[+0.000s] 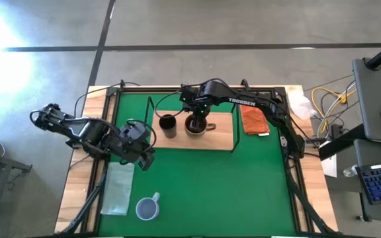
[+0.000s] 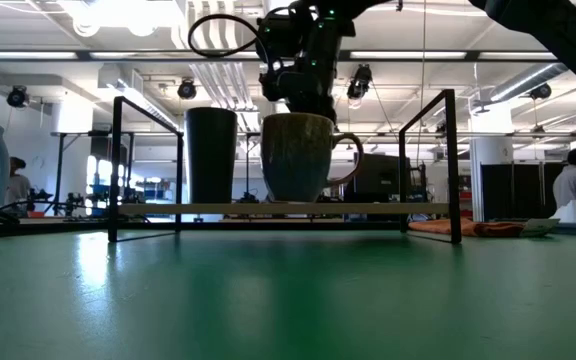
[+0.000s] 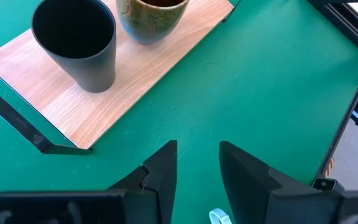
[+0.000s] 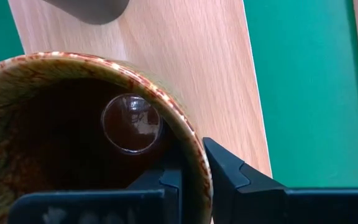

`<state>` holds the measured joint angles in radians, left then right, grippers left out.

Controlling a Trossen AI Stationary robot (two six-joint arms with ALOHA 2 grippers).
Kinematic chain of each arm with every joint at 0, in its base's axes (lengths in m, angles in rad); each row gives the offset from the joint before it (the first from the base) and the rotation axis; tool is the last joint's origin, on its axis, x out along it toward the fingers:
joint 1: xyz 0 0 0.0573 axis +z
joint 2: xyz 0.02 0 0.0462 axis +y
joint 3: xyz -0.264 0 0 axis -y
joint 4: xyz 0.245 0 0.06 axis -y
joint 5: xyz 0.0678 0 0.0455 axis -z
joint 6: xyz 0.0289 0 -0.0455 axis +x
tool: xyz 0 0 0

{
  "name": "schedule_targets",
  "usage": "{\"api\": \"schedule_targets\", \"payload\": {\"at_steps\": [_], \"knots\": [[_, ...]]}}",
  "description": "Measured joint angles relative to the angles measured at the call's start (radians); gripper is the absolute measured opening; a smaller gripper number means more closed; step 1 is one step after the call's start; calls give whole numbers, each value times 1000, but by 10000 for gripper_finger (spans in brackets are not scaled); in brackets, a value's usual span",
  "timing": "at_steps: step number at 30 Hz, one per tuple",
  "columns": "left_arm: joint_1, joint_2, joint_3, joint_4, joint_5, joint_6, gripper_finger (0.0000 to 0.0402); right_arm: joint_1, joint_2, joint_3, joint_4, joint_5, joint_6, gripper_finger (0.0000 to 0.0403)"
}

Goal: Stack small to large cups/mugs on shelf
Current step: Put the brown mug on the shelf

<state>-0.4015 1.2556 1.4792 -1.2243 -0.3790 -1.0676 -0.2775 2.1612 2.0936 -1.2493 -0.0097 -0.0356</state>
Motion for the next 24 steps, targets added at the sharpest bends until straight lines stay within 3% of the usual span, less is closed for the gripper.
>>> {"api": "schedule_targets", "payload": {"at_steps": [5,14,24], "knots": [[0,0,0,0,-5,0,105,0,0,-5,20,7,-6,40],[0,0,0,1,-18,0,105,0,0,-7,22,6,-11,102],[0,0,-10,-29,-33,5,105,0,-37,20,-40,11,-11,143]]}}
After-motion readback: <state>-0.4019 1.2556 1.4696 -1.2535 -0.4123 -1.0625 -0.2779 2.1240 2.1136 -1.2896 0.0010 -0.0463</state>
